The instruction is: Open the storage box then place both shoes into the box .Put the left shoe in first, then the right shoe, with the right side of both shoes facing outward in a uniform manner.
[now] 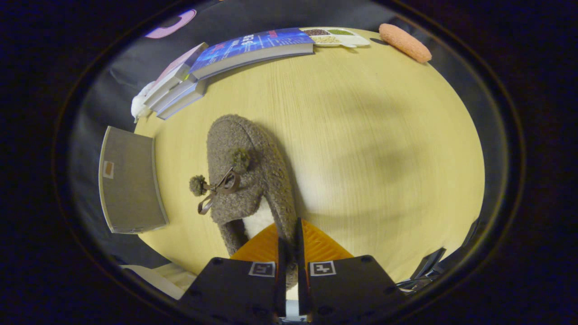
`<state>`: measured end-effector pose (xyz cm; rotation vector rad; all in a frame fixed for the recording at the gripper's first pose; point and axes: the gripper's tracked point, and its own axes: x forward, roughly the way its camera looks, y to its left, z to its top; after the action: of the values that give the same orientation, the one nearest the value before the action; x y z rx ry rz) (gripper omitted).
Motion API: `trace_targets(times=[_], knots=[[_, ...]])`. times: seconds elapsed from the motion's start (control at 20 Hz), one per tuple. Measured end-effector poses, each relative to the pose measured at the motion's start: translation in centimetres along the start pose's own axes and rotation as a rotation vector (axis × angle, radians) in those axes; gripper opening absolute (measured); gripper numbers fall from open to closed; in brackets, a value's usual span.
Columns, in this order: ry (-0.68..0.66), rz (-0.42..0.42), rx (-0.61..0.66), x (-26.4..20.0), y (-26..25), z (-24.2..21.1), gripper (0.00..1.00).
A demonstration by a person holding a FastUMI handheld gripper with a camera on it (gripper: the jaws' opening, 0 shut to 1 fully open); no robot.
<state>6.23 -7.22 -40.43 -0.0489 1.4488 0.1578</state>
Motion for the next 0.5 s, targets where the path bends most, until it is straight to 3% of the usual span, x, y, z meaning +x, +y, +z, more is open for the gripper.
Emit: trace_targets(times=[0.05,0.3,0.5], knots=[[-0.005,0.002,0.01,0.9,0.2,-0.6,0.04],[-0.023,0.1,0.098,-0.3,2.8,-1.3,0.04],[-0.098,0.278,0.152,-4.9,8.8,-0.5,0.04]])
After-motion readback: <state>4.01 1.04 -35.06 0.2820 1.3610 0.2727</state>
